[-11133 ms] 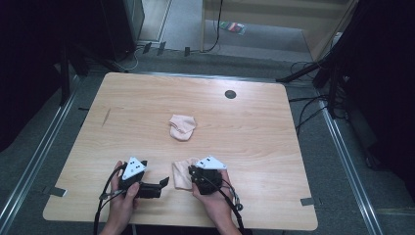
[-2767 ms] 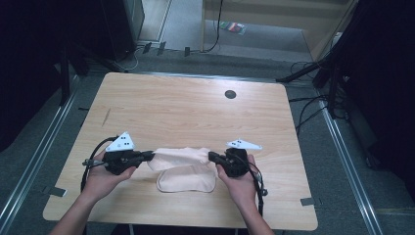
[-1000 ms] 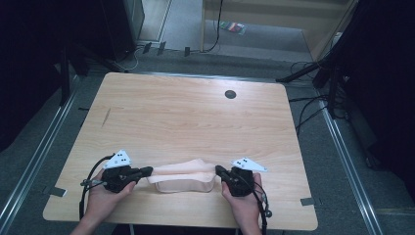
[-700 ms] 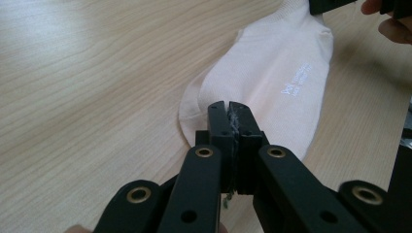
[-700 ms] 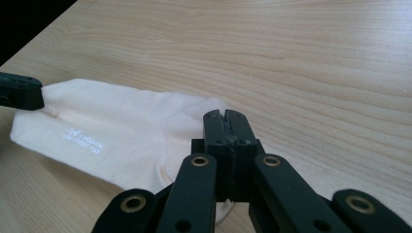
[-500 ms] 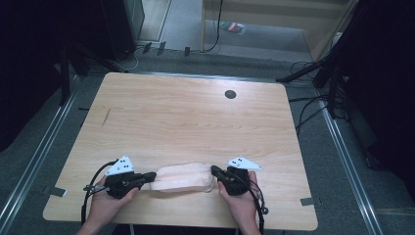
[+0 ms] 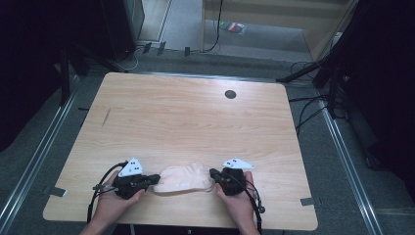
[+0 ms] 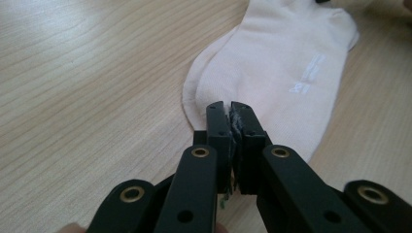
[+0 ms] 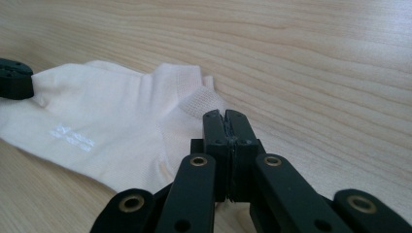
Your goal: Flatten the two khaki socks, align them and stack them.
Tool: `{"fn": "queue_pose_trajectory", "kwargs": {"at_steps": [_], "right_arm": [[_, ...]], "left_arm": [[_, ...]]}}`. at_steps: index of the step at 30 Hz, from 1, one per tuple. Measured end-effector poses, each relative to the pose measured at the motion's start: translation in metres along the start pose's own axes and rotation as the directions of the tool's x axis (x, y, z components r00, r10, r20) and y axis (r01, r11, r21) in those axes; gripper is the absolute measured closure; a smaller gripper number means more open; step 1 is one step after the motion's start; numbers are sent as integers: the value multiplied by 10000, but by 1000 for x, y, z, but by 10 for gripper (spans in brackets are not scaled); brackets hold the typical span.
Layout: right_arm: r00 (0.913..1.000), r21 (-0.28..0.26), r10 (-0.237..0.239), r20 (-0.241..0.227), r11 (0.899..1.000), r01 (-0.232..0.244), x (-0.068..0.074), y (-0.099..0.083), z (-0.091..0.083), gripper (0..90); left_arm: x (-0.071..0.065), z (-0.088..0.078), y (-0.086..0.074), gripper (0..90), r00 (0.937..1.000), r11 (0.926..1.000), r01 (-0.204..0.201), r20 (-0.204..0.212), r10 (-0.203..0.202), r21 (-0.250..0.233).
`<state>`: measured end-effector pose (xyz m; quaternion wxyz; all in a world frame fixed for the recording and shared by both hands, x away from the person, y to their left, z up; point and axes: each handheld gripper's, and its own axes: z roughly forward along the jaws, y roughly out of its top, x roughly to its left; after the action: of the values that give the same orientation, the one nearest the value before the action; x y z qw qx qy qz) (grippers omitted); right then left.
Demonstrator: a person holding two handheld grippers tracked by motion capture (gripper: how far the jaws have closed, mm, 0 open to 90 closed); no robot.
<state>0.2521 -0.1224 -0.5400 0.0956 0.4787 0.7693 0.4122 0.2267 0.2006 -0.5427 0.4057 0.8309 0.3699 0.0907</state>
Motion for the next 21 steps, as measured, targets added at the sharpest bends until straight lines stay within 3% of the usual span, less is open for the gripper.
{"fn": "queue_pose_trajectory", "kwargs": {"at_steps": [12,15,17,19,21], "right_arm": [[10000,105,-1,79,9999,0,-1,-6,2,864],[9997,-248,94,-233,9996,-100,-2,-6,0,672],[9996,-584,-94,-272,9983,78,-2,-7,-2,523],[9995,-811,-104,-315,9967,78,-3,-6,-5,455],[9987,-1122,-178,-487,9936,122,-6,-6,-7,377]], "left_arm": [[1,5,-1,826,9989,10000,36,-473,-39,-76],[2,2,-2,676,9988,9977,242,-407,-268,-635],[5,0,-2,582,9987,9945,498,184,-483,-925],[6,-2,-1,463,9960,9912,792,496,-743,-1058],[6,-3,-1,297,9962,9898,868,220,-848,-1131]]}}
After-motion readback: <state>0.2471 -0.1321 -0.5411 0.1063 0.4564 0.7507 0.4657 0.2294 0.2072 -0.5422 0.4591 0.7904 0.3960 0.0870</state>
